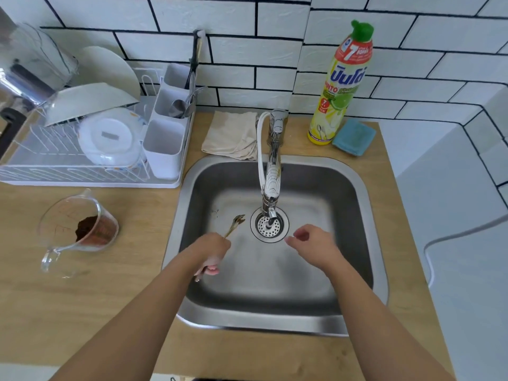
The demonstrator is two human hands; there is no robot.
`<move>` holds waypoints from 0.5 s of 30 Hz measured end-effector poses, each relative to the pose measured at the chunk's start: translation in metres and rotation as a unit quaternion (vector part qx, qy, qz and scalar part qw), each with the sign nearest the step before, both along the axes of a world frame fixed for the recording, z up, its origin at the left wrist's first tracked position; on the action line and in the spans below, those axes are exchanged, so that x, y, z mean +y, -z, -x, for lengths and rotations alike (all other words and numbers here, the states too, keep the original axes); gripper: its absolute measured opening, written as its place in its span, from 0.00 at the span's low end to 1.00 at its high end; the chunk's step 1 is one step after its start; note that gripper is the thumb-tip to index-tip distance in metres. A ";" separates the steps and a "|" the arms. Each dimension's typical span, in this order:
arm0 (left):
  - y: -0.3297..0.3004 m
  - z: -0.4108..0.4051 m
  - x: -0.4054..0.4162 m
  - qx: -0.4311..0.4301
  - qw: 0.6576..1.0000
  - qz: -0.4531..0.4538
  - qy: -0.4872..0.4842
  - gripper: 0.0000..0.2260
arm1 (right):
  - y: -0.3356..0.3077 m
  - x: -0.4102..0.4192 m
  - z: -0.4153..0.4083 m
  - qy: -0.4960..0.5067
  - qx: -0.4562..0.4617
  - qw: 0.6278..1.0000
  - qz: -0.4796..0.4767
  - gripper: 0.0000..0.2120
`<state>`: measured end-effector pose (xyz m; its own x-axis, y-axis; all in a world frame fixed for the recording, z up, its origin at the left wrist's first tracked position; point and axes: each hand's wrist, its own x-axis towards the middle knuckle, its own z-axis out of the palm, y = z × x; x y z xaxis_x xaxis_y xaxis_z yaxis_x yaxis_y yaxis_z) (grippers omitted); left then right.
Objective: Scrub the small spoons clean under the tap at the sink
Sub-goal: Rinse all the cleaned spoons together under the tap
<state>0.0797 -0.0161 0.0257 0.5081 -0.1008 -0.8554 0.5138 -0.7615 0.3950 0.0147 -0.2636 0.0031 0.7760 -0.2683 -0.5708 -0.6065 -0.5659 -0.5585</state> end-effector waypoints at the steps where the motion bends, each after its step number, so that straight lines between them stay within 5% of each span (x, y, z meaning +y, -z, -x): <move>1: 0.002 0.002 -0.002 0.025 0.997 0.069 -0.035 0.11 | -0.003 0.004 0.000 0.053 0.020 0.995 -0.077 0.18; 4: 0.003 0.010 -0.010 0.132 0.949 0.259 -0.121 0.17 | -0.008 0.012 -0.003 0.098 0.096 0.962 -0.235 0.28; 7: -0.003 0.016 -0.022 0.213 0.904 0.355 -0.110 0.16 | -0.012 0.021 -0.007 0.094 0.071 0.926 -0.357 0.24; 11: -0.010 0.024 -0.037 0.289 0.865 0.403 -0.076 0.15 | -0.017 0.027 -0.010 0.077 0.010 0.868 -0.491 0.17; 15: -0.011 0.027 -0.044 0.270 0.881 0.384 -0.065 0.14 | -0.020 0.023 -0.011 0.088 -0.023 0.860 -0.503 0.10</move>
<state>0.0526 -0.0600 0.0370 0.0987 -0.7258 -0.6808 0.8480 -0.2966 0.4392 0.0254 -0.2408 0.0234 0.8016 0.2276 -0.5529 -0.5979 0.3147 -0.7372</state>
